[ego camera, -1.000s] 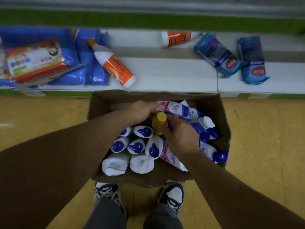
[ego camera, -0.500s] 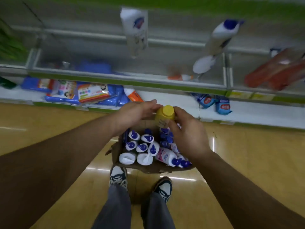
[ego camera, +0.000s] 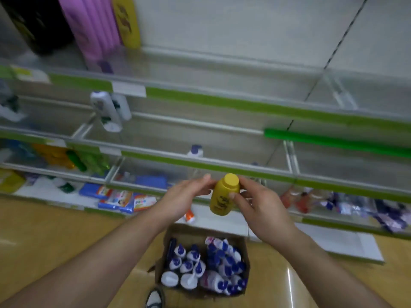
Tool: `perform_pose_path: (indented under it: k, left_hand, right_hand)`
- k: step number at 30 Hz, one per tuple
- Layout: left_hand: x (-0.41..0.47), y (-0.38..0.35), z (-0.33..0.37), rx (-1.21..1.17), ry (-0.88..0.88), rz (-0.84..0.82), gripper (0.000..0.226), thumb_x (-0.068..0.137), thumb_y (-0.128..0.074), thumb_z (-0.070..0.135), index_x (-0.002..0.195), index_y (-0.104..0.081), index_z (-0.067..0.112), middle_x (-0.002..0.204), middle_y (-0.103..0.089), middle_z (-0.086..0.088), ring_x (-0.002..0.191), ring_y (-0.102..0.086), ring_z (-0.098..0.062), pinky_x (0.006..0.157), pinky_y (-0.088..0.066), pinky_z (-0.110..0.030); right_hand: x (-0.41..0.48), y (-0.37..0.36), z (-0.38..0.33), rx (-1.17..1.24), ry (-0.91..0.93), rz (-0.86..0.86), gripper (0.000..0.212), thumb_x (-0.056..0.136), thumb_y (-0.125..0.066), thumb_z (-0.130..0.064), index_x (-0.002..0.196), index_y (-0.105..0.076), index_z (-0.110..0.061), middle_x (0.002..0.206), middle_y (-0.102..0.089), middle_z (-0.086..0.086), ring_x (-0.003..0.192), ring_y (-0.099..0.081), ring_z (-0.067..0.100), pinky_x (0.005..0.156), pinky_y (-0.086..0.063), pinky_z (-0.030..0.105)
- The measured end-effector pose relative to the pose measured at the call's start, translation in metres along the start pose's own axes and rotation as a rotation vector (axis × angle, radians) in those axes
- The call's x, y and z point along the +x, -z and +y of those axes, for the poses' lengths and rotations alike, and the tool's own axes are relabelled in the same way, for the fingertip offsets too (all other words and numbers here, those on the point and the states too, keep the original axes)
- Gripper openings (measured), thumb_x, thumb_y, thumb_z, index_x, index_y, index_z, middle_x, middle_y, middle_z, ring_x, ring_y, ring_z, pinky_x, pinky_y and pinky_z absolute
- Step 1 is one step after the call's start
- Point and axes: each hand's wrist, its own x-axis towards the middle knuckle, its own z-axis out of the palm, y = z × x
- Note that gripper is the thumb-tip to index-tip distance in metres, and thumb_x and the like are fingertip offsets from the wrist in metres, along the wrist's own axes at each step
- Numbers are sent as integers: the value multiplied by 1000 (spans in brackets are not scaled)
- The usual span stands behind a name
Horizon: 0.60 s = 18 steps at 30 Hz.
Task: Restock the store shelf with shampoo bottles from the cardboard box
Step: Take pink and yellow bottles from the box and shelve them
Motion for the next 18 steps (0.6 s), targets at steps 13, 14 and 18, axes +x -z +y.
perform_pose_path:
  k: [13,14,18]
  left_hand:
    - [-57,42,147,-21,-344,158,46,96,-45,51,123,-69,22,118,-71,4,110,-65,-7,83,-45,-29]
    - [-58,49,154,-25,-365,173,42,100,-45,45,123,-68,19,119,-71,1,111,-65,-11,81,-47,-23]
    - [-58,82,176,-17,-434,225,39,102,-41,38,120,-70,19,117,-72,2,111,-65,-13,87,-48,-19]
  right_hand:
    - [45,124,-129,-67,208,119,13,96,-60,-36,107,-65,-32,87,-70,-12,74,-65,6,74,-54,36]
    - [52,127,-136,-67,214,125,14,96,-60,-37,107,-65,-31,84,-71,-10,72,-66,8,73,-55,37]
    - [83,133,-171,-32,262,148,15,97,-60,-32,110,-66,-30,77,-67,-12,63,-61,3,61,-46,20]
